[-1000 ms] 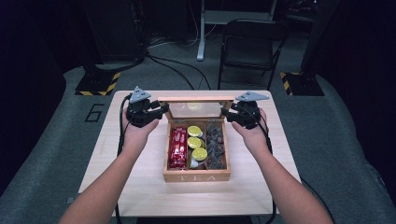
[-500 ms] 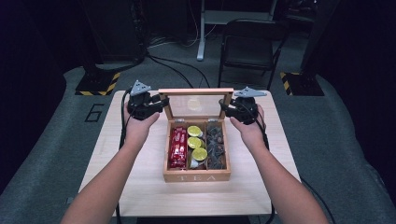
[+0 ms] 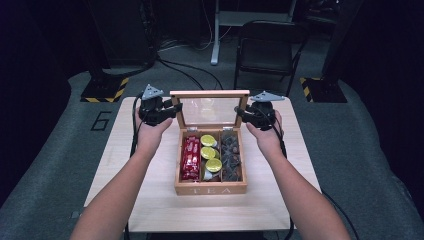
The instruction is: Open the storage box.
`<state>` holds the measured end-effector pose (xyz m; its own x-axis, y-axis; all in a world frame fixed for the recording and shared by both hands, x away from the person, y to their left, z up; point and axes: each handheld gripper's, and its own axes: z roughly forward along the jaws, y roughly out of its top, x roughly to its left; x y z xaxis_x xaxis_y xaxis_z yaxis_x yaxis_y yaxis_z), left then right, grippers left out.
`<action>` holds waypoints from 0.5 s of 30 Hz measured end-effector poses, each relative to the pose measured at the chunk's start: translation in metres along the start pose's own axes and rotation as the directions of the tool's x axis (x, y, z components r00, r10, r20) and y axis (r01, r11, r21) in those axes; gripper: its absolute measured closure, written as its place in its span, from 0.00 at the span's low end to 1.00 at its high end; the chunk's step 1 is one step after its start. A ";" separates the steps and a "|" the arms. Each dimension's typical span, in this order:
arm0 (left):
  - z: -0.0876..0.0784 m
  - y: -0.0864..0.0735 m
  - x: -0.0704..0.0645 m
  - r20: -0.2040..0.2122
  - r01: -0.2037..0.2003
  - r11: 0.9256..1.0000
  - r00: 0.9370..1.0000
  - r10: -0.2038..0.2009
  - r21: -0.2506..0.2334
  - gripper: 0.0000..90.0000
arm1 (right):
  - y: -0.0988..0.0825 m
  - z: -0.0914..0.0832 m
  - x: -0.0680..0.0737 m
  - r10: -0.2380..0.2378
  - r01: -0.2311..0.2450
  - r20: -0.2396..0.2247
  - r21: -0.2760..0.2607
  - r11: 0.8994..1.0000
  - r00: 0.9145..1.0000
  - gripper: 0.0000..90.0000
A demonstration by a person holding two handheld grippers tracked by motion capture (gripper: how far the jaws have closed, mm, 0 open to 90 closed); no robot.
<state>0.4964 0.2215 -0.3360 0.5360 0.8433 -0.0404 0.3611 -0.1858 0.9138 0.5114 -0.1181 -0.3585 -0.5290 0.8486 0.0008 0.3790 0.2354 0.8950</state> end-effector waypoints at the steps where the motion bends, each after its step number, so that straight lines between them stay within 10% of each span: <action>1: 0.002 0.000 0.000 -0.002 -0.004 1.000 1.000 0.004 0.005 0.66 | 0.000 0.001 0.000 0.000 0.000 0.004 0.003 1.000 1.000 0.69; 15: 0.016 -0.007 0.006 0.016 -0.008 1.000 1.000 0.008 -0.001 0.63 | -0.001 0.012 0.004 -0.022 0.021 0.031 0.027 0.999 0.999 0.63</action>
<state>0.5093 0.2197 -0.3490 0.5512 0.8334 -0.0400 0.3563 -0.1917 0.9145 0.5184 -0.1095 -0.3643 -0.5130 0.8578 -0.0325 0.3883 0.2656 0.8824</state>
